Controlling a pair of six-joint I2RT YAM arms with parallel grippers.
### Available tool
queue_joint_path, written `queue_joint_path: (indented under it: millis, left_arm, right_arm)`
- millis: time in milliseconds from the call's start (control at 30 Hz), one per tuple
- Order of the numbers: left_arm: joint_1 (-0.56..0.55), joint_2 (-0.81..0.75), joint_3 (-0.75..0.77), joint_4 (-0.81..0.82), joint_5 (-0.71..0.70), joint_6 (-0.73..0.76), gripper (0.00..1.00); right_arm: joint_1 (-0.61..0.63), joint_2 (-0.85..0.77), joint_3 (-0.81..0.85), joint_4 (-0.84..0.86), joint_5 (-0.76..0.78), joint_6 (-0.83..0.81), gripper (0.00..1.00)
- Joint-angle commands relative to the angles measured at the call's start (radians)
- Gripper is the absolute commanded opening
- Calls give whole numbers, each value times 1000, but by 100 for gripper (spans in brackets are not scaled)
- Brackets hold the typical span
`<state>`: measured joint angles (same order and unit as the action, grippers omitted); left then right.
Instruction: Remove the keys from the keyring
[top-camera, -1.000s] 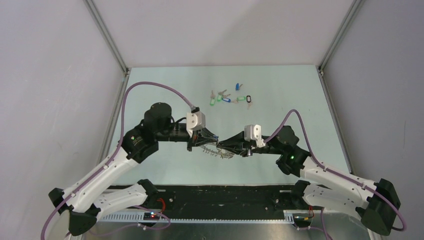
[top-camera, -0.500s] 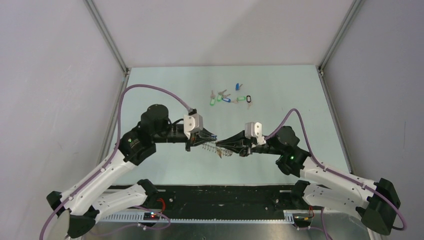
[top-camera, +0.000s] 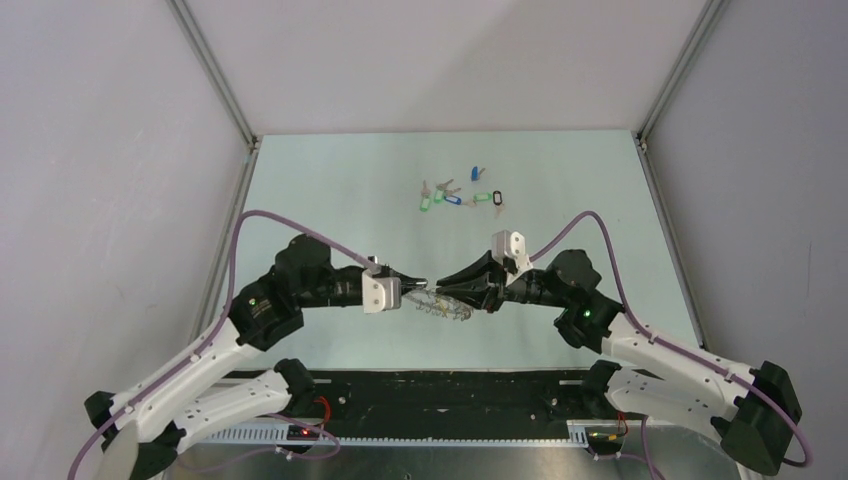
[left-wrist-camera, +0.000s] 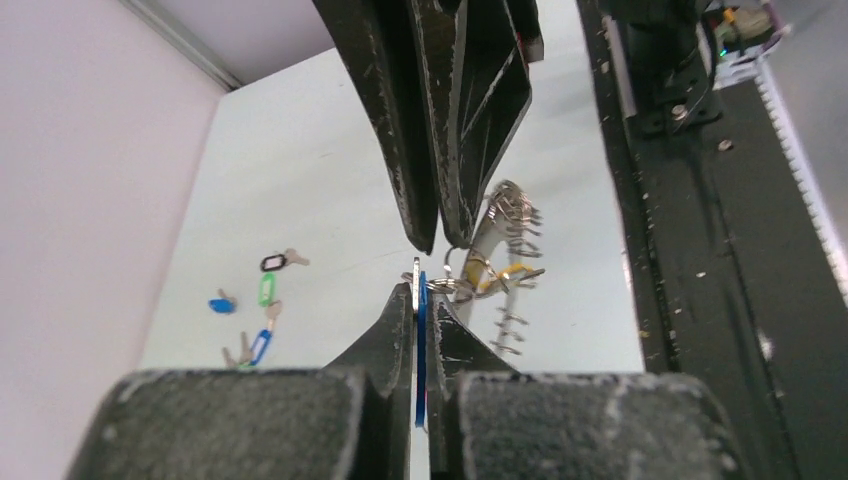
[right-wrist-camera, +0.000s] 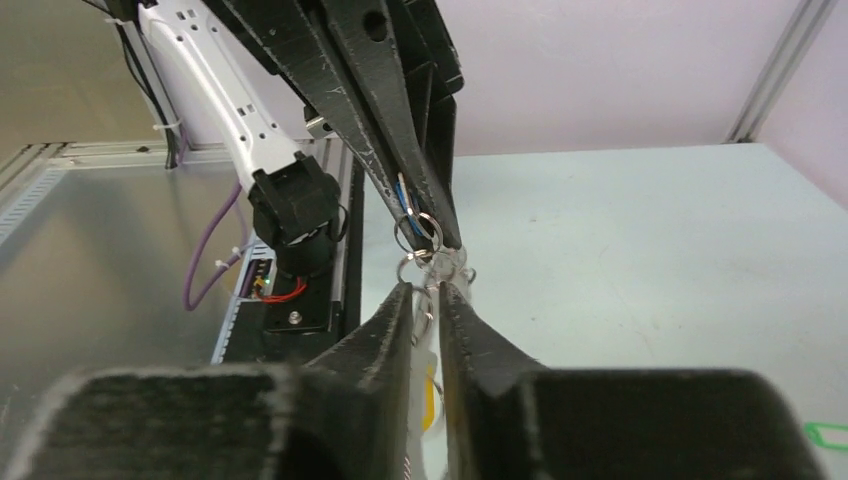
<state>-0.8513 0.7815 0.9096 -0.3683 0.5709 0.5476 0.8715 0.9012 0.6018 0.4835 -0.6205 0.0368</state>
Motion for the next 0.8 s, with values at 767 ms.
queue_joint_path:
  millis: [767]
  left_arm:
    - [-51, -123, -40, -35, 24, 516, 0]
  right_arm:
    - [-50, 127, 51, 153, -55, -58, 42]
